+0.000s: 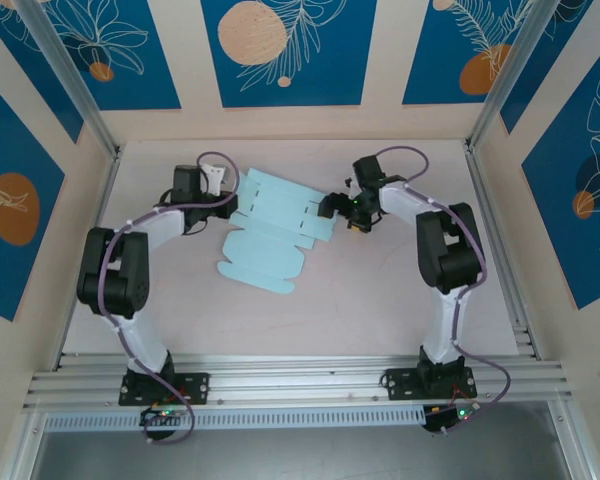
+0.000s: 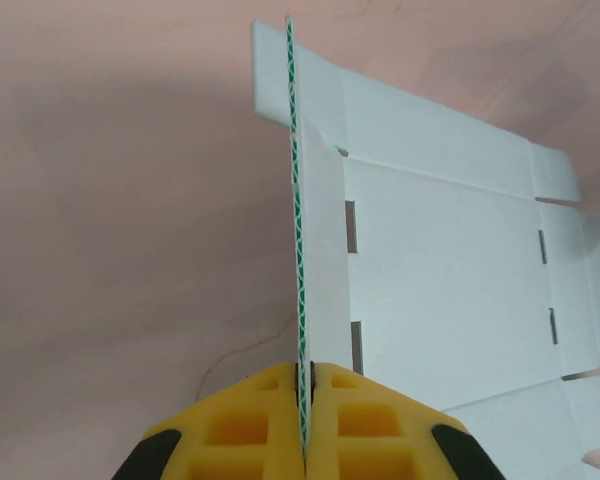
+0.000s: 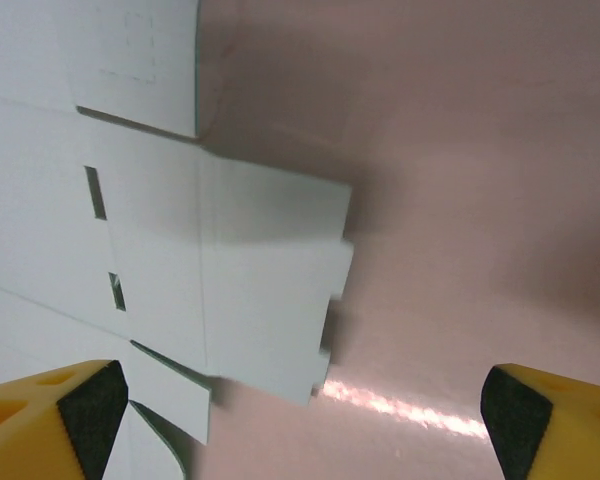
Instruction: Fold the paper box
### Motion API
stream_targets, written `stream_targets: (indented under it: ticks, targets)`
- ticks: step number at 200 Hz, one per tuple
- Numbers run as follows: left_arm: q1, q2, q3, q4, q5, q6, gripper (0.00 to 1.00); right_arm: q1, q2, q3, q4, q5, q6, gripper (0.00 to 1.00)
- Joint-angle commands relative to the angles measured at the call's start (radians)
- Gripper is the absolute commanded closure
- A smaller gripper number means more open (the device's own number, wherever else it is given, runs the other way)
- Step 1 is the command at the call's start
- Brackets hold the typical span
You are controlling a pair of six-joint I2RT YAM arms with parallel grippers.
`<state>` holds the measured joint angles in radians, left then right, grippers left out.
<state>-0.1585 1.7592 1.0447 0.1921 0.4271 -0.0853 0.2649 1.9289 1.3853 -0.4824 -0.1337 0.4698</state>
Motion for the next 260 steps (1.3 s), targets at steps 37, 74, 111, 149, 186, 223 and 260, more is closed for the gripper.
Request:
stream_targets:
  ticks: [37, 74, 111, 149, 186, 223, 260]
  targets:
    - [-0.007, -0.130, -0.218, 0.482, 0.140, 0.060, 1.00, -0.002, -0.306, -0.234, 0.250, -0.102, -0.272, 0.07]
    - [-0.007, -0.165, -0.268, 0.589, 0.158, 0.030, 1.00, -0.006, -0.388, -0.256, 0.290, -0.185, -0.375, 0.11]
    - [-0.007, -0.186, -0.285, 0.636, 0.184, -0.014, 1.00, -0.023, -0.396, -0.292, 0.321, -0.112, -0.369, 0.11]
    - [-0.008, -0.216, -0.295, 0.644, 0.188, -0.022, 1.00, -0.057, -0.407, -0.352, 0.390, -0.205, -0.358, 0.11]
    - [-0.006, -0.219, -0.298, 0.664, 0.181, -0.046, 1.00, -0.080, -0.376, -0.374, 0.454, -0.223, -0.324, 0.10]
    - [-0.006, -0.222, -0.296, 0.668, 0.196, -0.061, 1.00, -0.124, -0.328, -0.398, 0.600, -0.375, -0.261, 0.09]
    - [-0.006, -0.217, -0.290, 0.666, 0.205, -0.064, 1.00, -0.153, -0.204, -0.359, 0.737, -0.494, -0.184, 0.09]
